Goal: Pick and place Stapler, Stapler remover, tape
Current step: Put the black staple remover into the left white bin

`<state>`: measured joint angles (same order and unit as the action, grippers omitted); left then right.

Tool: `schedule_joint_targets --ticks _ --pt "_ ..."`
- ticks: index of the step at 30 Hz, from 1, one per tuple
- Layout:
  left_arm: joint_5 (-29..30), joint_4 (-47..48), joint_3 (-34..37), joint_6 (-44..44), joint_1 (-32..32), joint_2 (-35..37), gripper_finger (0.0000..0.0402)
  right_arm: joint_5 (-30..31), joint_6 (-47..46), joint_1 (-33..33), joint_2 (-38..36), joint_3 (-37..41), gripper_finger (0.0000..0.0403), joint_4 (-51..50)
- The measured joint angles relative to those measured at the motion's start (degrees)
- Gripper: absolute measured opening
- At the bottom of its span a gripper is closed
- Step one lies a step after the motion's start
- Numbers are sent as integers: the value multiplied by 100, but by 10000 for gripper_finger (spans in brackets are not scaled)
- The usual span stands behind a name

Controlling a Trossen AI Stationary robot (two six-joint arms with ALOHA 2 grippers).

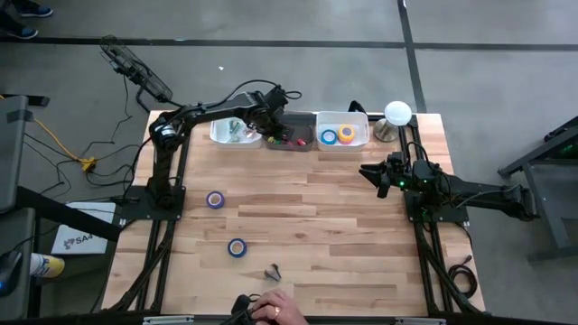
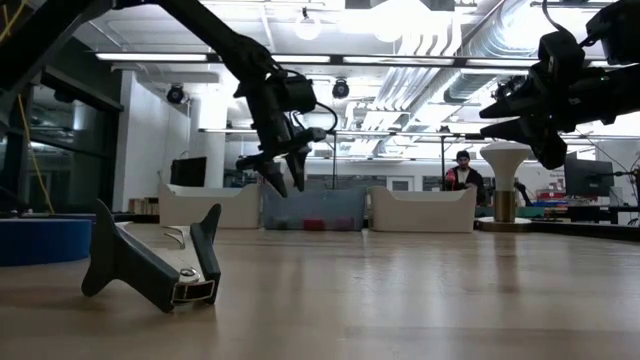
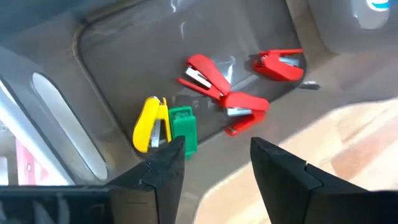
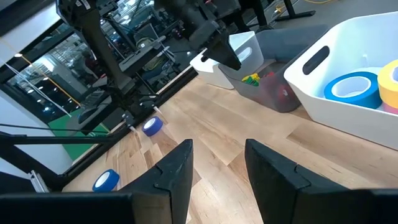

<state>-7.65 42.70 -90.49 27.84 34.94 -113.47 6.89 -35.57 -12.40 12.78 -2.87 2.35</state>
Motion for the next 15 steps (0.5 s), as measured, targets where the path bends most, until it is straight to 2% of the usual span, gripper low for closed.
schedule_joint_targets --ticks 9,15 --pt "-38 367 0 -511 -52 479 179 150 0 1 -2 0 138 -4" --pt "381 1165 0 -823 -274 909 179 -138 0 0 -4 0 138 -96"
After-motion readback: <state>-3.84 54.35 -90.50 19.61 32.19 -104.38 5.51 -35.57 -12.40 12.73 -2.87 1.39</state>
